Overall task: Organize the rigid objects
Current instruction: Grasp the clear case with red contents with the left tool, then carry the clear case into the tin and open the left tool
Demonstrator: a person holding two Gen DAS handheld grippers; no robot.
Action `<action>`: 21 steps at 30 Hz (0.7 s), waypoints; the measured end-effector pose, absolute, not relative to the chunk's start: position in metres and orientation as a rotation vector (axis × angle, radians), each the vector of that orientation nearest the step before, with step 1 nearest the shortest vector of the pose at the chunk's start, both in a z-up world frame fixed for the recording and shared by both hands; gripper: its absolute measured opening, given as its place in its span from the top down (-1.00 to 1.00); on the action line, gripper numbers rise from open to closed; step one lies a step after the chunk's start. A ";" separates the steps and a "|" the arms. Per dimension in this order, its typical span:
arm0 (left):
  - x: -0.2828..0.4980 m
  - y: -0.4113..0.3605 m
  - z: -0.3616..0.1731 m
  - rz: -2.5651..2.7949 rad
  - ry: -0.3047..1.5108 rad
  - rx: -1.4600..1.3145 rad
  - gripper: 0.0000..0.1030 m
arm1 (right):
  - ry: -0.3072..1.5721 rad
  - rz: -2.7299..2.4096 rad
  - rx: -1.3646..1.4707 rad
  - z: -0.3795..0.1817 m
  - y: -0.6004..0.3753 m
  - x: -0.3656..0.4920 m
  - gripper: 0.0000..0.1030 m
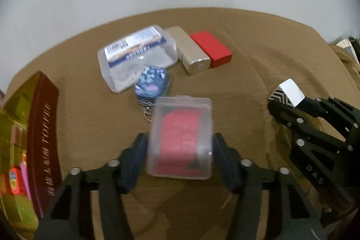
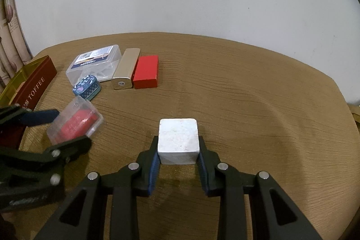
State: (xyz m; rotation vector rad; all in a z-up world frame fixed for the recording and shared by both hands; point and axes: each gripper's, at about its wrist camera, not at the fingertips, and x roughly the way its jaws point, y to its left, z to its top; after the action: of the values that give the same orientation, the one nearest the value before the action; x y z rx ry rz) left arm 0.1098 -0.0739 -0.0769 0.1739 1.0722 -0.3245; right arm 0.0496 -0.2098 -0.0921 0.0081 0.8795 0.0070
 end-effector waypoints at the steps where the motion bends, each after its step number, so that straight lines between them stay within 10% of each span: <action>1: 0.110 -0.073 -0.076 -0.323 1.067 0.165 0.01 | 0.879 0.006 0.008 -0.092 -0.209 0.050 0.41; 21: 0.053 -0.065 -0.047 -0.286 1.000 0.225 0.03 | 0.882 -0.006 -0.006 -0.093 -0.206 0.049 0.41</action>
State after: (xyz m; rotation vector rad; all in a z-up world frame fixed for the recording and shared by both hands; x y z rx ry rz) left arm 0.0533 -0.0651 -0.0474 0.2252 1.0000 -0.2859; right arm 0.0495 -0.2055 -0.0931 -0.0059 0.8820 -0.0059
